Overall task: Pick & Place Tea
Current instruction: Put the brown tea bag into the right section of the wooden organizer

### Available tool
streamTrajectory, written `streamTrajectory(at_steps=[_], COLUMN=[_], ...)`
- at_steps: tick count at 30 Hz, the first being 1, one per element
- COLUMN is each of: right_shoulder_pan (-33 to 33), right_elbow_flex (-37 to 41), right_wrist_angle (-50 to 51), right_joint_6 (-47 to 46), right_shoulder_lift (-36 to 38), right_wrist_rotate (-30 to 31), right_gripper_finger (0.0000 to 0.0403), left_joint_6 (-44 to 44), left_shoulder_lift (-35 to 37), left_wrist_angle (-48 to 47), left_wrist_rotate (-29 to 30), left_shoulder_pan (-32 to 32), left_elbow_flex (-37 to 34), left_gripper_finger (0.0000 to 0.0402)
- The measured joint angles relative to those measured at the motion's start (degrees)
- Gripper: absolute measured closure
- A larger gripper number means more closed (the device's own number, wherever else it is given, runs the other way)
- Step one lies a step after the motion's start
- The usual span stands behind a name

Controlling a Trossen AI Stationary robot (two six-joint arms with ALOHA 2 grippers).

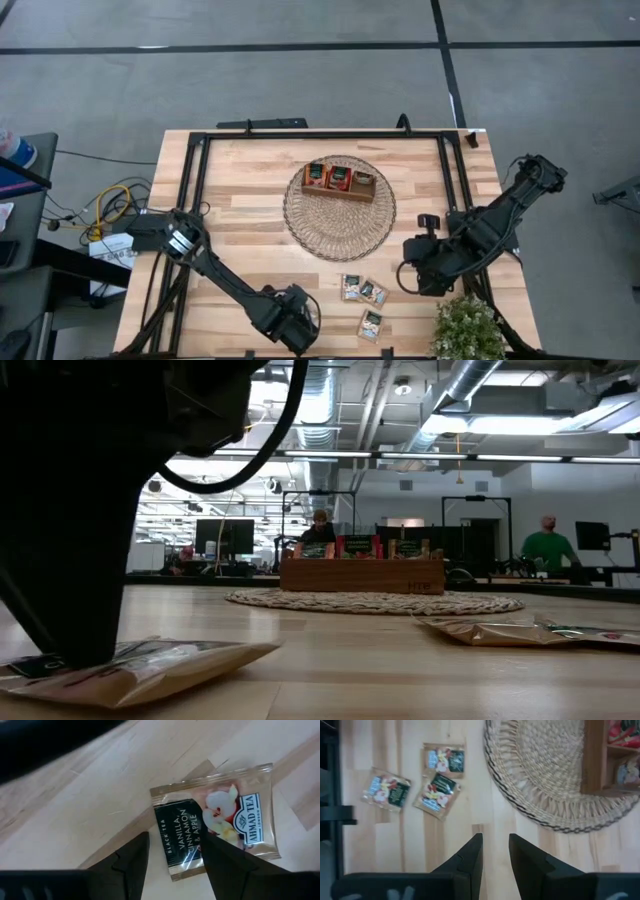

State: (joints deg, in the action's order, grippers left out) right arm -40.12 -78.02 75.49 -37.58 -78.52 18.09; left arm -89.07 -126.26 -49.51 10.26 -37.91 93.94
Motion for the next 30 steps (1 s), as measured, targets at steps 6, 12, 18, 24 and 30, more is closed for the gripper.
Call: streamTrajectory(at_steps=[6, 12, 18, 24, 30], right_shoulder_pan=[-0.3, -0.3, -0.3, 2.0, 8.7], right_elbow_flex=[0.0, 0.0, 0.0, 0.0, 0.0], right_wrist_angle=[-1.7, -4.6, -7.0, -15.0, -24.9], right_joint_6=[1.0, 2.1, 2.5, 5.4, 12.7], right_shoulder_lift=[-0.4, -0.5, -0.5, -0.5, -0.5], right_wrist_rotate=[0.0, 0.0, 0.7, 6.5, -0.7], right_gripper_finger=[0.0315, 0.0315, 0.0315, 0.0315, 0.0315], left_joint_6=[-0.4, -0.6, -0.6, 1.1, 5.0], left_shoulder_lift=[-2.2, -1.9, -1.6, 2.2, 7.2], left_wrist_angle=[-0.5, -0.6, -2.9, -5.0, -16.1], left_wrist_rotate=[-2.5, -0.6, 0.2, 4.7, 12.0], left_shoulder_pan=[0.5, 0.4, 0.4, 0.4, 0.8], left_elbow_flex=[0.2, -0.1, -0.1, -0.7, 7.4], left_gripper_finger=[0.0246, 0.0352, 0.0397, 0.0401, 0.0401])
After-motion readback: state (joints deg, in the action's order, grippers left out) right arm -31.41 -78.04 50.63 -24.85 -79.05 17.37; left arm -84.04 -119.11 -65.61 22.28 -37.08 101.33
